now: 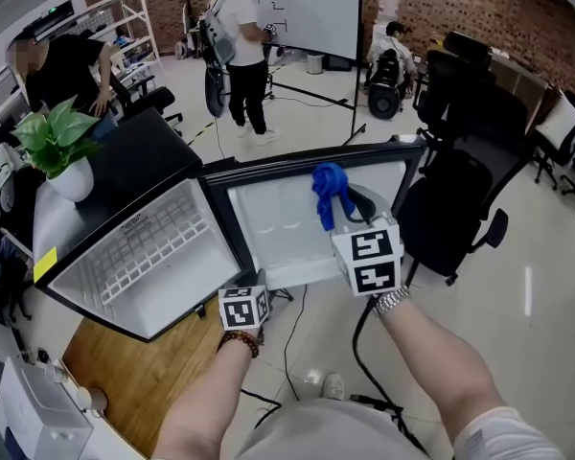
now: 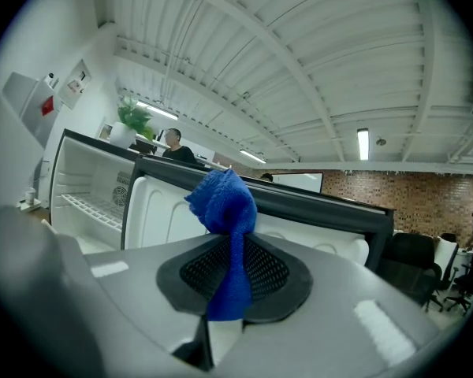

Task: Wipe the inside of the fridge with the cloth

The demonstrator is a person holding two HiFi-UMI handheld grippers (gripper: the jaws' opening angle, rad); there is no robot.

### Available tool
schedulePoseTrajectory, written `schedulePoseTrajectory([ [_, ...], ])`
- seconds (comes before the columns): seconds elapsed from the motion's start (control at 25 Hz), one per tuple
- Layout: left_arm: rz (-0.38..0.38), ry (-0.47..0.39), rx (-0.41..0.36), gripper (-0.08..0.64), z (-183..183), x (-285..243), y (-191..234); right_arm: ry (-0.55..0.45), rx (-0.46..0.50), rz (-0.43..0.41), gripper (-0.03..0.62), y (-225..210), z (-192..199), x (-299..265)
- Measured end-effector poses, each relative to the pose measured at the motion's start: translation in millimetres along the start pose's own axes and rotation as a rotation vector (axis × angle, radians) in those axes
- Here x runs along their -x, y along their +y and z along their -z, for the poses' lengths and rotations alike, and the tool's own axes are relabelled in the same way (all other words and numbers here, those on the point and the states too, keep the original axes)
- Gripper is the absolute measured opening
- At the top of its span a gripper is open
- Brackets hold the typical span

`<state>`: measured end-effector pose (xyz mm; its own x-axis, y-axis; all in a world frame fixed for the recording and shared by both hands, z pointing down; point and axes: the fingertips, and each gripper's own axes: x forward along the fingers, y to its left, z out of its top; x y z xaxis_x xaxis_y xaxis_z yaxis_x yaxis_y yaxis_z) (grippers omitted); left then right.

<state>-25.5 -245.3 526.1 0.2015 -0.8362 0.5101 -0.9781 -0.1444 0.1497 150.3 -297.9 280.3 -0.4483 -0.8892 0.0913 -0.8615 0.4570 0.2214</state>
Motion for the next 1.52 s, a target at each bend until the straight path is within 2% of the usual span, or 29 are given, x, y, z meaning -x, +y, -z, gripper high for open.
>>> schedulePoseTrajectory([
  [0.6,-0.019,0.002,-0.001,0.074,0,2,0,0.021,-0.047,0.162,0.049,-90,17,25],
  [1.08,-0.025,-0.001,-0.001,0.074,-1,3,1,0.021,-0.067,0.219,0.049,-119,25,39],
  [1.24,-0.017,-0.003,0.003,0.074,0,2,-2,-0.023,-0.077,0.156,0.049,-89,13,45],
  [1.52,0.005,-0.014,0.016,0.075,0,2,-2,-0.054,-0.044,-0.148,0.049,62,4,25],
])
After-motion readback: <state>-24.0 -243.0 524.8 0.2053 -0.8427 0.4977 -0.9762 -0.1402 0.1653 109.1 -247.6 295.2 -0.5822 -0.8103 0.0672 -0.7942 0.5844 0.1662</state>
